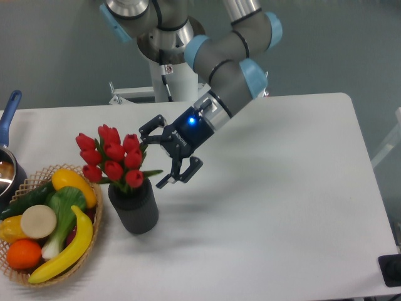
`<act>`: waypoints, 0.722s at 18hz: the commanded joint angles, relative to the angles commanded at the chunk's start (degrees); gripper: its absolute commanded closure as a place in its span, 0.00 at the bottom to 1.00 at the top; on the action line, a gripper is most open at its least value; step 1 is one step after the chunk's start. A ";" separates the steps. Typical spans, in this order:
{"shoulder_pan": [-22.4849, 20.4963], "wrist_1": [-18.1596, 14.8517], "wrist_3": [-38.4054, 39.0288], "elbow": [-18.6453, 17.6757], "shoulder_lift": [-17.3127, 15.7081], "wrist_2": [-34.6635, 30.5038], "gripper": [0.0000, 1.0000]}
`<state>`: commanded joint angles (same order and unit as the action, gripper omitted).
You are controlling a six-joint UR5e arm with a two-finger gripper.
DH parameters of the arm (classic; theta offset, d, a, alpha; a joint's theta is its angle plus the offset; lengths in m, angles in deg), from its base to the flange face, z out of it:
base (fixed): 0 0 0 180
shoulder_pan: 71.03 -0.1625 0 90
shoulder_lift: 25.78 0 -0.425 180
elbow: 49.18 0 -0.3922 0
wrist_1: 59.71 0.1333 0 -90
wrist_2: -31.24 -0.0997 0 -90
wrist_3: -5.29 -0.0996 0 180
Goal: Insert the flowers into the vase
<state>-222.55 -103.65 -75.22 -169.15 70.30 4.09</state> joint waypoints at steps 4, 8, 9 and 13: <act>-0.35 -0.09 -0.09 -1.76 -4.13 -1.84 0.00; -0.97 -0.18 0.18 -0.18 -7.39 -16.14 0.00; -1.23 -0.18 0.09 0.34 -8.00 -19.92 0.00; -3.59 -0.27 0.44 2.98 -8.53 -28.21 0.00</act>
<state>-226.14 -103.92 -74.78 -166.17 61.76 -24.12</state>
